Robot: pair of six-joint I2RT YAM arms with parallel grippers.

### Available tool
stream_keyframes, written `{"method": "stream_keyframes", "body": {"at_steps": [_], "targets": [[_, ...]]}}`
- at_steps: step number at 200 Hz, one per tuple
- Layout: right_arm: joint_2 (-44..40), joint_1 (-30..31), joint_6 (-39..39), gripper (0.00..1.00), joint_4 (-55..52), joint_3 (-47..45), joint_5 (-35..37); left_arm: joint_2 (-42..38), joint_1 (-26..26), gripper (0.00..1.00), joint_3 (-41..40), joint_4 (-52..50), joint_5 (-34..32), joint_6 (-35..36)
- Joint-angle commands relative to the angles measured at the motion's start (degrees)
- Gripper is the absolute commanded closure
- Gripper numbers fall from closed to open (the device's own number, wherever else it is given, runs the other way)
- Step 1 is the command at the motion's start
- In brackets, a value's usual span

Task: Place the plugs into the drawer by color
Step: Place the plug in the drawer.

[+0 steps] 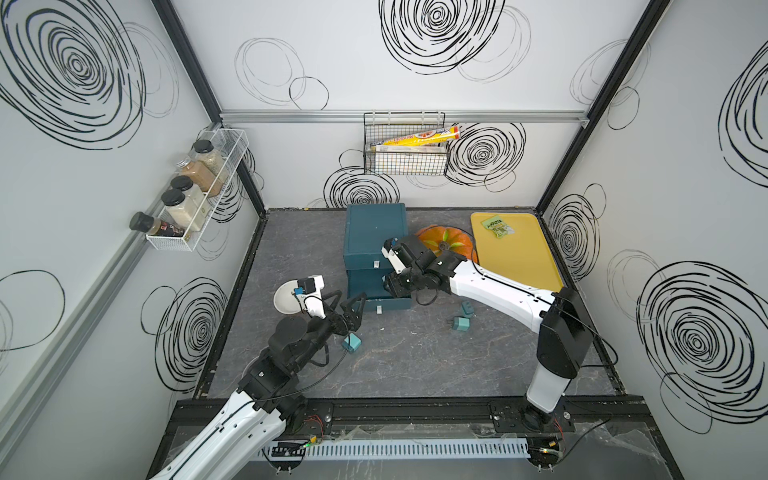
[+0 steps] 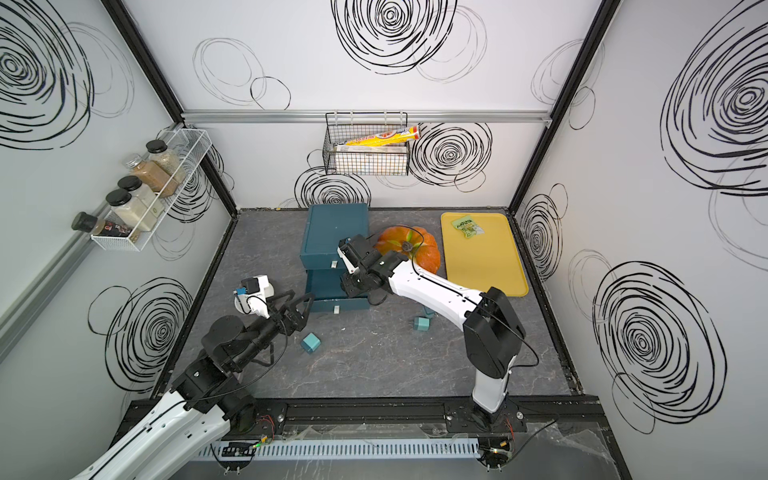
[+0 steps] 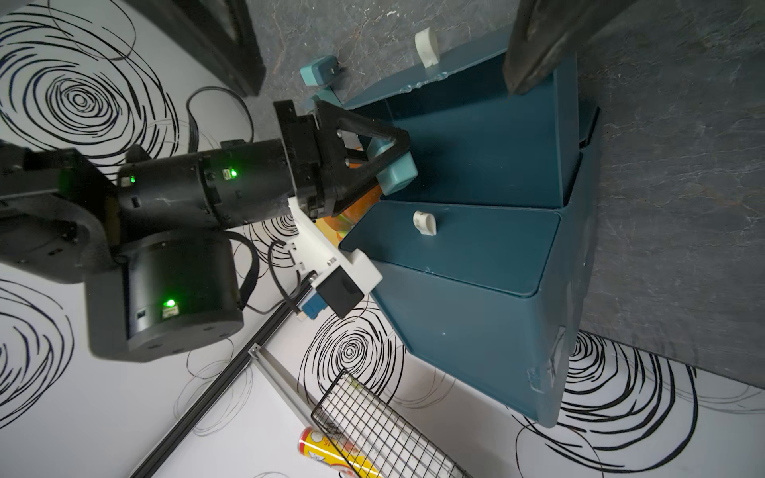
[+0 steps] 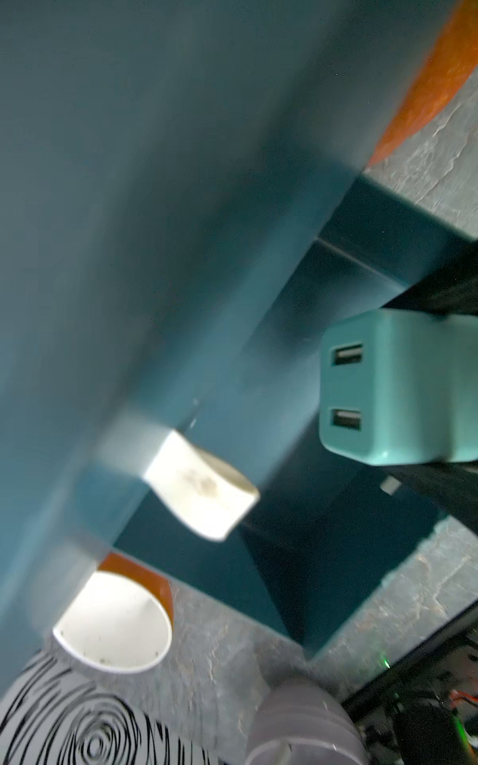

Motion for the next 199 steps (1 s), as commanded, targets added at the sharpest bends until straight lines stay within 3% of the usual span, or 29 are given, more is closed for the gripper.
{"method": "stream_keyframes", "body": {"at_steps": [1, 52, 92, 134, 171, 199], "targets": [[3.4, 0.8, 2.4, 0.86, -6.1, 2.8, 6.5, 2.2, 0.2, 0.02, 0.8, 2.2, -1.0, 0.8], [6.9, 1.4, 6.1, 0.81, -12.8, 8.1, 16.0, 9.0, 0.7, 0.02, 1.9, 1.1, -2.7, 1.0], [7.4, 3.7, 5.5, 0.86, -12.8, 10.6, 19.9, 12.0, 1.7, 0.01, 3.1, 0.5, -4.8, 1.7], [4.8, 5.9, -4.6, 0.84, -10.5, 12.4, 16.7, 16.1, 7.7, 0.01, 3.3, 1.7, -1.3, 1.1], [5.5, 5.9, -14.4, 0.82, -11.8, 12.8, 14.3, 15.4, 8.2, 0.01, 2.6, 2.2, -1.7, 1.0], [5.2, 6.0, -27.6, 0.84, -10.6, 11.4, 12.1, 15.4, 8.4, 0.01, 2.1, 3.1, -0.8, 0.9]]}}
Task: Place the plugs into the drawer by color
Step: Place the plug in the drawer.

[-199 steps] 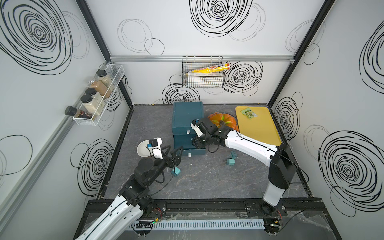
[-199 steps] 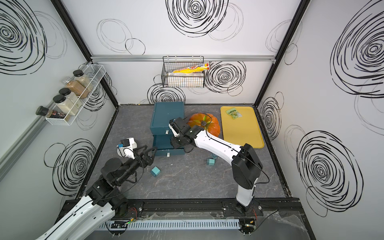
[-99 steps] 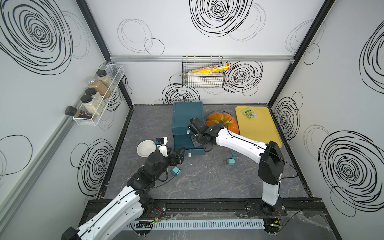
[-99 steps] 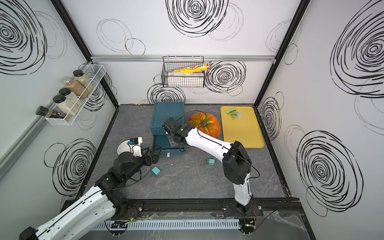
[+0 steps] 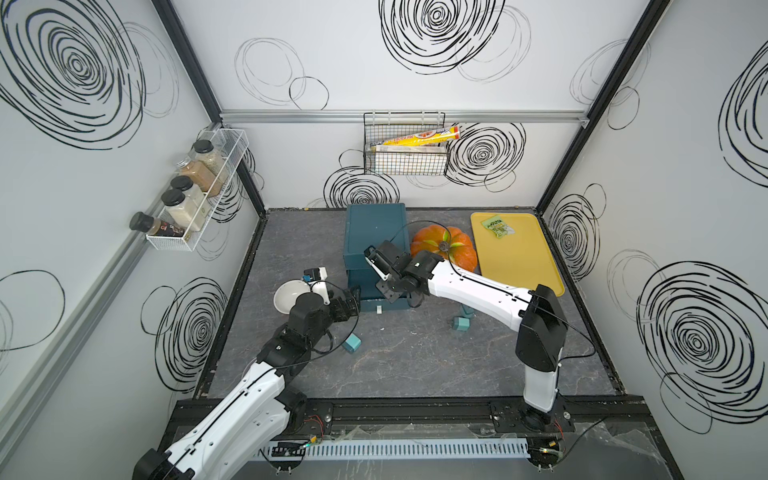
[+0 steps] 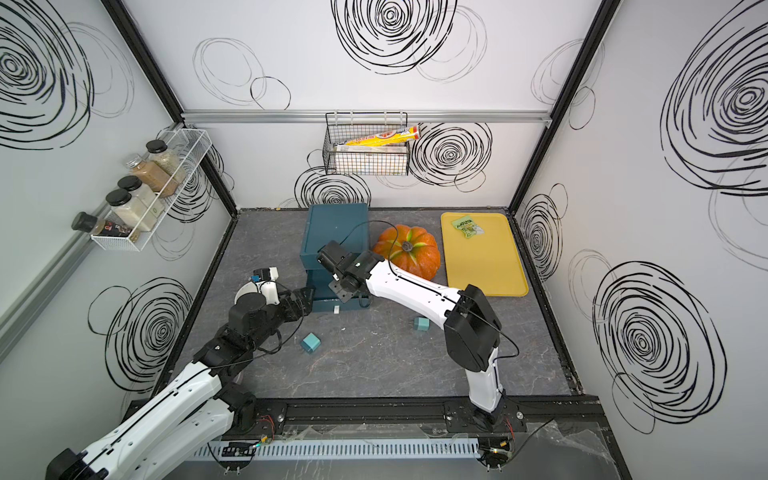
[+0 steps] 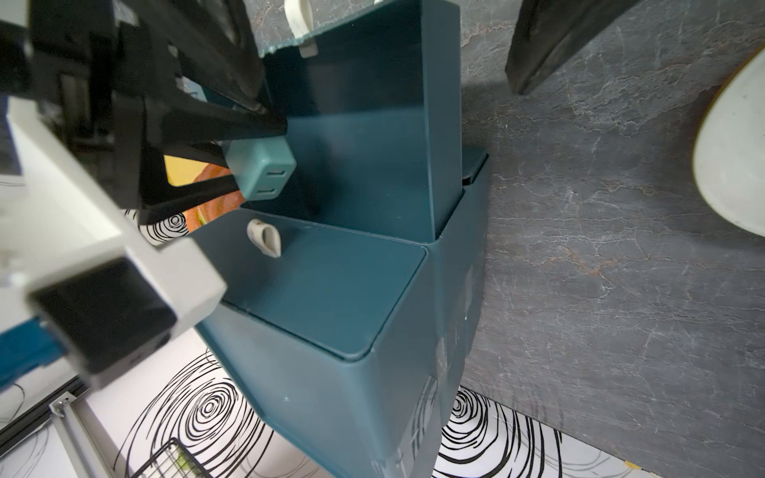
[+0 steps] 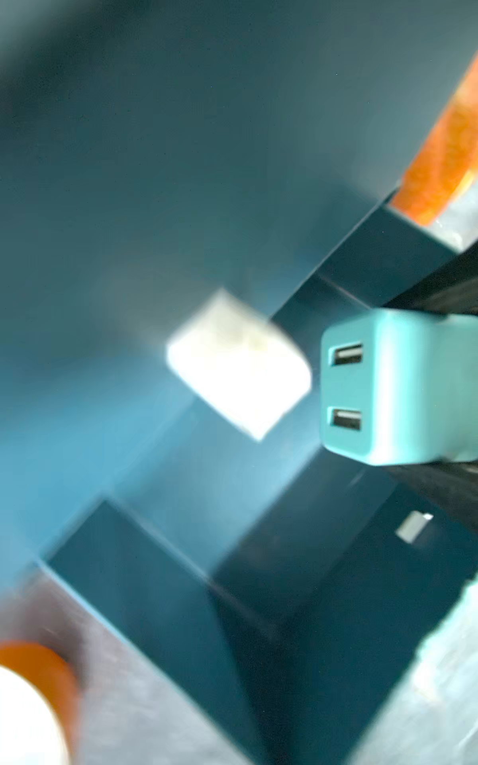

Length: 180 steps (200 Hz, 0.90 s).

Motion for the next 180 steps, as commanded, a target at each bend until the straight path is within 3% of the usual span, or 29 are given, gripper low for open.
{"method": "stream_keyframes", "body": {"at_steps": [1, 56, 82, 98, 132, 180], "targets": [[-1.0, 0.3, -13.1, 0.84, -0.3, 0.3, -1.6, -0.4, 0.3, 0.01, 0.0, 3.8, 1.2, 0.4], [1.8, 0.1, -27.5, 0.87, -1.1, 0.8, -5.4, -0.9, 0.4, 0.01, 0.1, 2.5, 1.7, 0.2], [2.1, -0.5, -30.5, 0.88, -1.3, 1.4, -7.2, -3.8, 0.4, 0.01, -0.3, 1.8, 0.6, -0.7], [3.7, -0.5, -33.0, 0.88, -2.8, 1.8, -4.9, -5.2, 0.4, 0.06, -0.7, 0.8, -0.3, -1.9], [6.8, -2.5, -33.7, 0.92, -4.1, 4.1, -10.9, -8.0, 0.4, 0.09, -1.1, 0.0, -1.2, -2.6], [11.5, -3.3, -33.0, 0.91, -6.3, 7.8, -12.4, -11.0, 0.3, 0.1, -1.4, -0.2, -0.4, -2.6]]}}
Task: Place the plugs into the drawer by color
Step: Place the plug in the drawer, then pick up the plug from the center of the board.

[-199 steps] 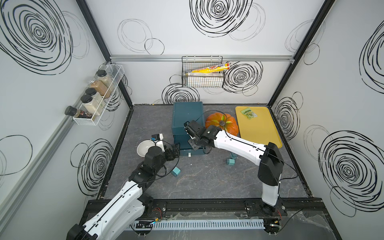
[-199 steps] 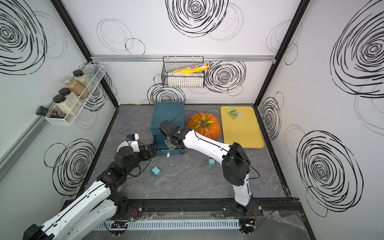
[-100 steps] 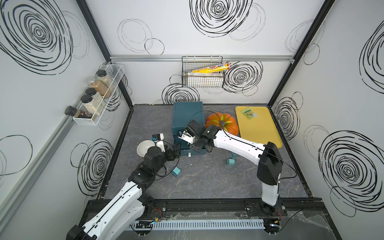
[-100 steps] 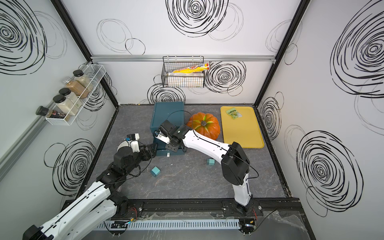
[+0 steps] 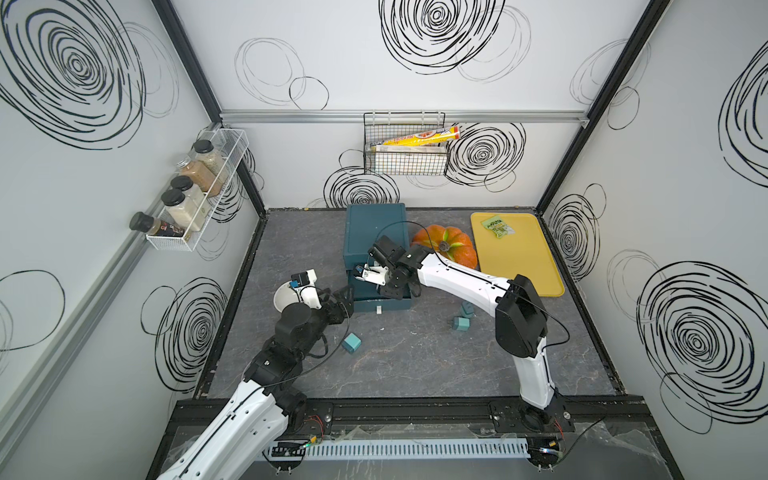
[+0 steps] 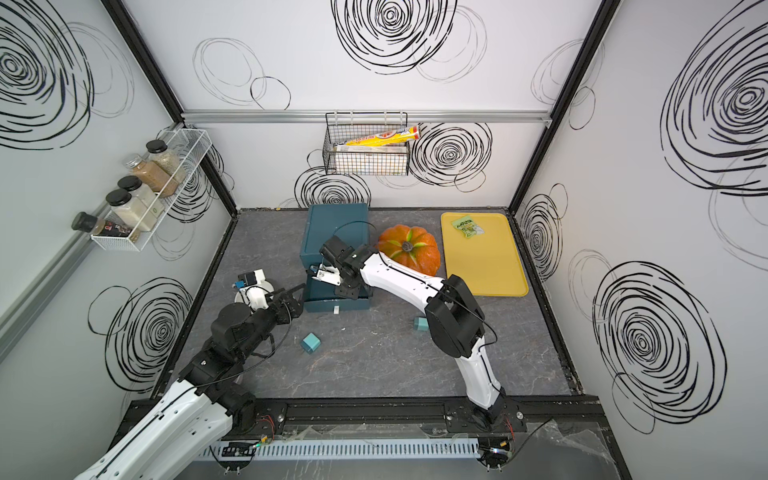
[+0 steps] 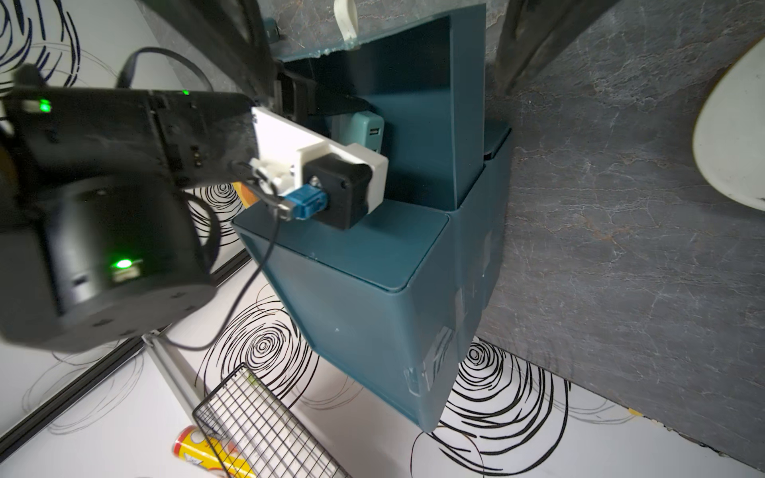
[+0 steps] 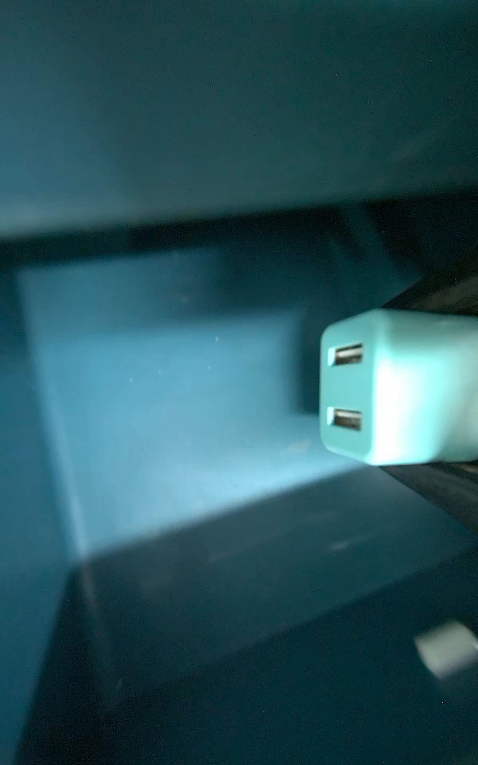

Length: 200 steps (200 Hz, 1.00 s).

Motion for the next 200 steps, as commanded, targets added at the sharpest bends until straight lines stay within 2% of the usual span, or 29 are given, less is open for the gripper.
{"method": "stream_keyframes", "body": {"at_steps": [1, 42, 65, 75, 94, 109, 124, 147, 175, 200], "targets": [[2.2, 0.2, -0.1, 0.91, -4.4, 2.3, -3.6, -0.6, 0.2, 0.1, -0.1, 0.4, 0.0, -0.2], [5.4, -0.3, 1.7, 0.85, -6.6, 5.7, -4.8, -2.3, 0.1, 0.07, 1.6, -1.8, 6.8, -2.7], [3.9, -0.6, 3.8, 0.7, -7.0, 7.5, -5.9, -2.5, 0.1, 0.07, 4.3, -7.8, 10.4, -3.7], [2.5, -0.8, 4.0, 0.6, -6.3, 7.4, -6.9, -3.0, 0.1, 0.07, 4.5, -9.5, 12.3, -4.3], [-0.5, -0.8, 4.4, 0.48, -4.5, 6.2, -7.9, -4.3, 0.0, 0.06, 4.3, -12.6, 14.6, -5.6], [-2.2, -0.8, 4.8, 0.43, -3.4, 5.5, -7.8, -5.2, -0.3, 0.03, 4.1, -15.3, 14.8, -6.1], [-3.0, -0.8, 5.0, 0.41, -3.1, 5.4, -8.1, -6.3, -0.9, 0.02, 3.7, -17.7, 12.8, -6.4], [-4.0, -0.8, 5.5, 0.39, -2.8, 5.8, -8.1, -6.2, -4.5, 0.02, 2.4, -17.6, 8.0, -7.7], [-6.5, -0.8, 5.9, 0.46, -1.6, 4.6, -5.0, -5.9, -7.2, 0.11, -1.5, -14.9, 8.5, -9.7], [-12.1, -0.8, 7.4, 0.47, 0.0, 1.8, -9.5, -3.2, -12.8, 0.14, -3.7, -15.1, 0.0, -9.9]]}}
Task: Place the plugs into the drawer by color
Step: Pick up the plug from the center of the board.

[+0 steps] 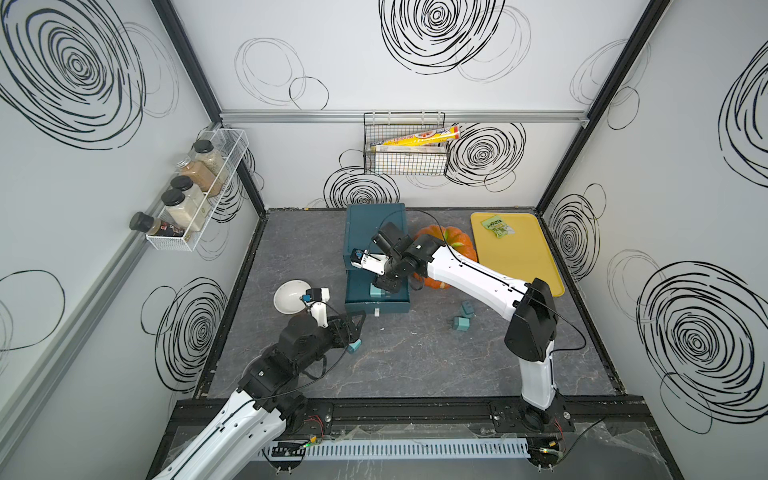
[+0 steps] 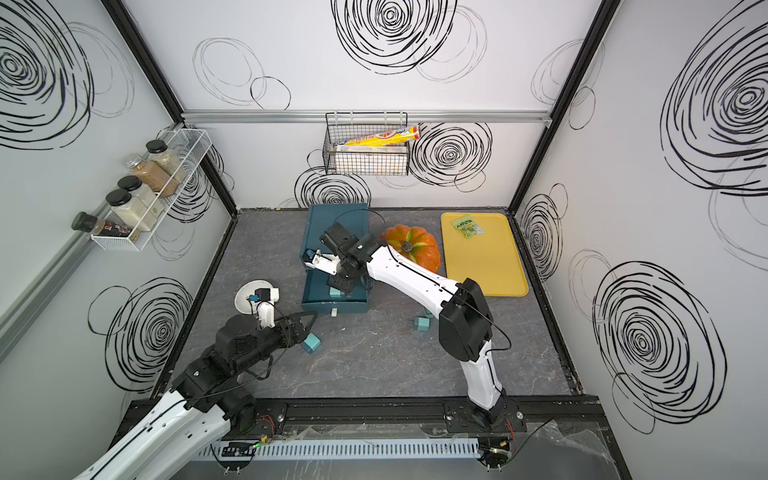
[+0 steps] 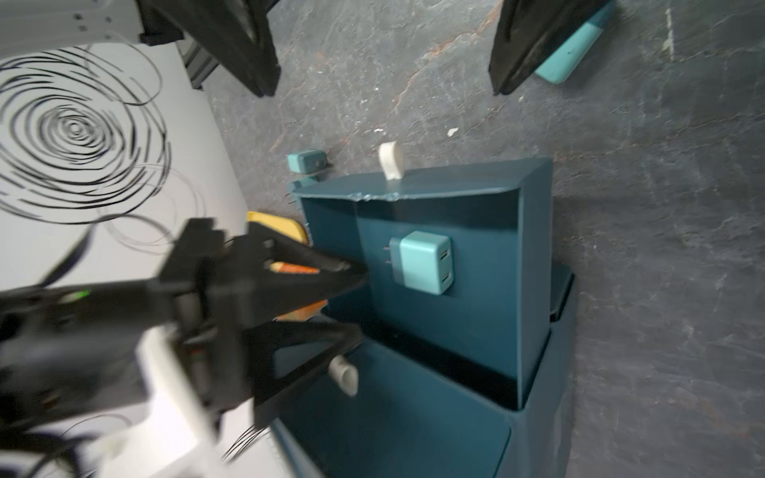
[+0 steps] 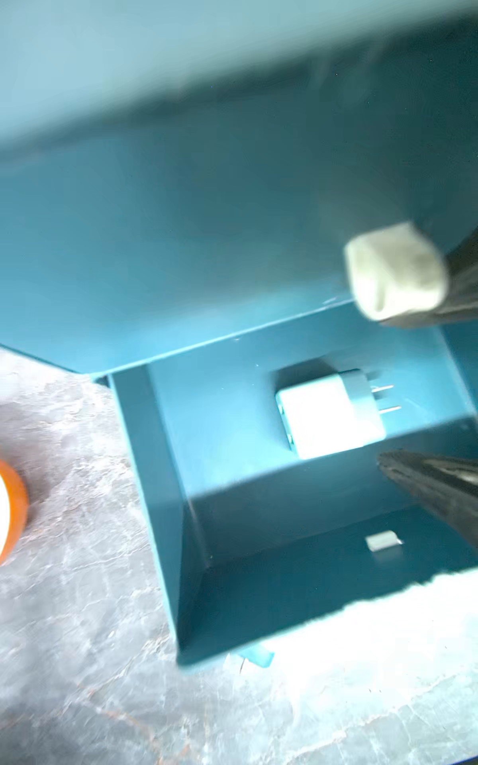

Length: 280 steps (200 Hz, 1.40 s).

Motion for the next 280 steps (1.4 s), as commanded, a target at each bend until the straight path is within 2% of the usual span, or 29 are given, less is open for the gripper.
{"method": "stream_keyframes", "body": {"at_steps": [1, 25, 44, 55, 64, 99, 133, 158, 200, 240, 260, 273, 280], "targets": [[-6.5, -0.1, 2.2, 0.47, 1.7, -2.0, -3.3, 2.7, -4.0, 0.14, -1.8, 0.7, -7.4, -1.1], [-13.3, -0.2, 4.7, 0.47, 3.2, -7.0, -10.2, 7.2, -10.9, 0.11, -1.4, 0.9, -16.1, -2.0], [-21.0, -0.1, 6.5, 0.48, 8.3, -16.3, -14.5, 10.4, -14.4, 0.12, -1.2, -0.2, -21.0, -1.8], [-26.3, -0.1, 8.2, 0.48, 14.0, -23.7, -16.0, 10.6, -15.1, 0.12, -2.3, -0.5, -21.4, -1.6], [-30.0, 0.0, 10.4, 0.44, 18.1, -27.9, -16.7, 10.3, -15.2, 0.1, -3.6, 0.5, -21.3, -1.1], [-37.2, 0.0, 14.8, 0.46, 24.3, -34.5, -24.7, 16.6, -15.2, 0.01, -3.1, -0.1, -23.9, 0.7], [-42.7, 0.1, 21.5, 0.5, 37.0, -45.7, -31.7, 25.7, -15.1, 0.03, -3.8, 4.5, -23.2, 1.0], [-45.8, 0.5, 23.0, 0.5, 44.5, -52.9, -36.8, 27.0, -15.0, 0.09, -3.9, 5.8, -22.5, 1.2], [-48.9, 0.5, 22.1, 0.48, 47.9, -59.5, -31.2, 30.4, -15.0, 0.2, -3.7, 6.6, -20.3, 2.2], [-52.5, 0.5, 22.6, 0.48, 50.7, -63.9, -20.0, 34.1, -15.7, 0.17, -3.4, 7.1, -19.8, 2.0], [-55.8, 0.5, 22.6, 0.48, 51.6, -66.1, -15.1, 36.3, -16.3, 0.19, -2.7, 7.1, -20.8, 1.6], [-57.9, 0.5, 22.5, 0.47, 53.0, -67.5, -12.0, 38.0, -16.5, 0.35, -2.2, 6.9, -20.9, 1.5], [-59.0, 0.5, 22.6, 0.47, 53.7, -68.4, -10.4, 38.9, -16.7, 0.37, -1.9, 6.9, -20.9, 1.5]]}}
